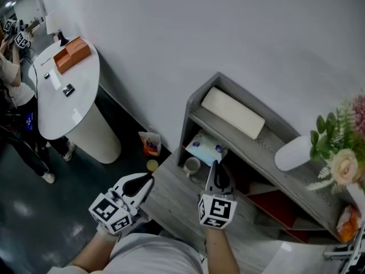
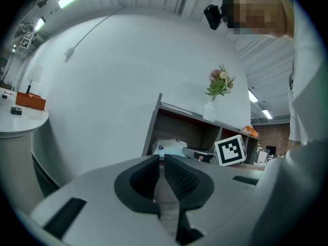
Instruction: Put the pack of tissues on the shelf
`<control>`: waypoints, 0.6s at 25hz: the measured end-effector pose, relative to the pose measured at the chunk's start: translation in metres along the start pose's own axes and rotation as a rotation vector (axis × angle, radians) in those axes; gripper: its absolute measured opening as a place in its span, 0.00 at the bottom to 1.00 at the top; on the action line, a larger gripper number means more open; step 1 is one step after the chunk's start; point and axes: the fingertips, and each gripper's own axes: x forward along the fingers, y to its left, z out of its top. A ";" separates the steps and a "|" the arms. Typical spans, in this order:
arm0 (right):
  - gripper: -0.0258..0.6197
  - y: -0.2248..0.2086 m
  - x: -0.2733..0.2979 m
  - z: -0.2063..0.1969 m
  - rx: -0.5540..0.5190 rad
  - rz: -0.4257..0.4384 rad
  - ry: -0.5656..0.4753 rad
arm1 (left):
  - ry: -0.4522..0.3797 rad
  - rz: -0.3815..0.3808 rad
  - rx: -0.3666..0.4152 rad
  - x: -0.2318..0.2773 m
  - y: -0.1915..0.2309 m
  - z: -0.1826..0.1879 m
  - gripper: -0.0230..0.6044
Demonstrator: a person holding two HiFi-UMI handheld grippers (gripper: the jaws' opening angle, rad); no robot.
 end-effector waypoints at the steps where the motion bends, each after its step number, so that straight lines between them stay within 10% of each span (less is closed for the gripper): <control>1: 0.09 0.002 0.001 -0.003 -0.013 -0.002 0.012 | 0.001 0.002 -0.004 0.000 0.001 -0.001 0.07; 15: 0.09 0.012 0.021 -0.028 -0.091 -0.018 0.132 | 0.010 0.040 -0.034 -0.004 0.014 -0.010 0.07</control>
